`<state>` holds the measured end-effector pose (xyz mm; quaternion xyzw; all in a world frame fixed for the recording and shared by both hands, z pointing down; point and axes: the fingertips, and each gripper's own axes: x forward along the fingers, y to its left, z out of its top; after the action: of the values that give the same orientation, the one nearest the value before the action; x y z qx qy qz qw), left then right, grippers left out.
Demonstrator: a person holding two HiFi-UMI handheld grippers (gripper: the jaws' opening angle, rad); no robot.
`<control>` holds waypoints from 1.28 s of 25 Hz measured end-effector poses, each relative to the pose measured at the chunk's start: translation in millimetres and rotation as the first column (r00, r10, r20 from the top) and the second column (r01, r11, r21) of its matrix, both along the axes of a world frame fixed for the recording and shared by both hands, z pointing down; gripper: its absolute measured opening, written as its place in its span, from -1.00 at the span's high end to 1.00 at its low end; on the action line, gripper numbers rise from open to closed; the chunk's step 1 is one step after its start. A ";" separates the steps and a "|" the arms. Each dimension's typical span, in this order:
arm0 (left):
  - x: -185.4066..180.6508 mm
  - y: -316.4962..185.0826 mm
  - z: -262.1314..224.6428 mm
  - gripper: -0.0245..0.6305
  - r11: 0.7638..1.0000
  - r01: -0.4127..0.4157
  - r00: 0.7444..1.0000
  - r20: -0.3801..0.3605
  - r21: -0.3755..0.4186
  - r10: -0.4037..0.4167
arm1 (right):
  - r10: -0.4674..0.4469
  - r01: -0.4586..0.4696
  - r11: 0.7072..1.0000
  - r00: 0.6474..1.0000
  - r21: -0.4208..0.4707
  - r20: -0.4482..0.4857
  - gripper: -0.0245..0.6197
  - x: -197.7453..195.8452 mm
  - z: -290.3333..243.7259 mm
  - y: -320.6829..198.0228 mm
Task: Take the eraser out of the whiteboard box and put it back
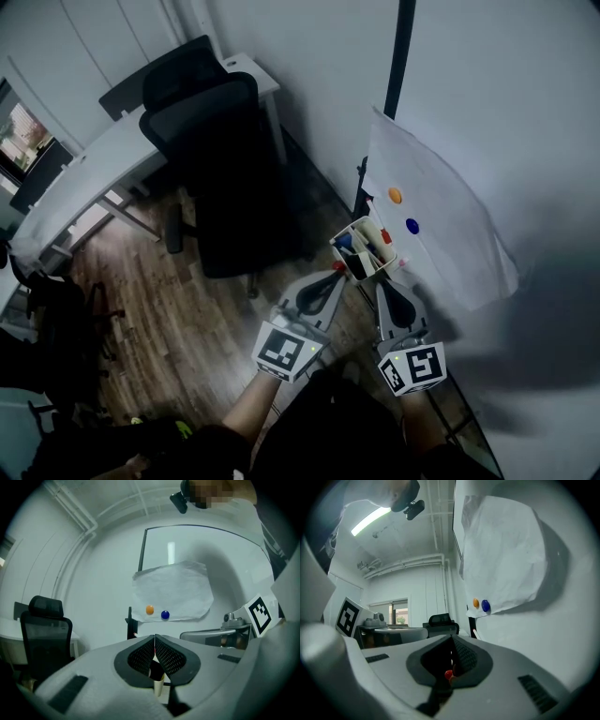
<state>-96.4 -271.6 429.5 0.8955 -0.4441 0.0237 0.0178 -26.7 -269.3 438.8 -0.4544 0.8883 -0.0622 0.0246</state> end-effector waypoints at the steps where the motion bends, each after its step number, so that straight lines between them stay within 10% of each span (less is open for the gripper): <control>1: 0.1 0.4 0.3 0.91 1.000 0.005 1.000 -0.002 -0.003 -0.005 | 0.001 -0.001 1.000 1.000 -0.004 0.000 0.91 0.8 0.5 0.1; 12: 2.2 -4.0 13.2 0.91 0.999 -0.038 0.999 0.008 -0.022 0.038 | 0.029 -0.038 0.994 0.996 -0.105 -0.089 0.88 -7.3 29.2 -23.6; 19: -3.2 -11.9 23.2 0.91 0.994 -0.095 0.995 -0.012 -0.054 0.094 | 0.064 -0.092 0.984 0.983 -0.155 -0.174 0.41 -15.0 59.6 -39.7; 32: -16.3 -13.0 35.4 0.91 0.992 -0.111 0.994 -0.008 -0.066 0.110 | 0.083 -0.129 0.975 0.966 -0.178 -0.245 0.49 -22.1 82.5 -51.1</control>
<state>-112.7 -284.6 464.9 0.9177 -0.3927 0.0374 0.0470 -48.8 -320.4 521.4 -0.5059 0.8489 -0.0922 -0.1218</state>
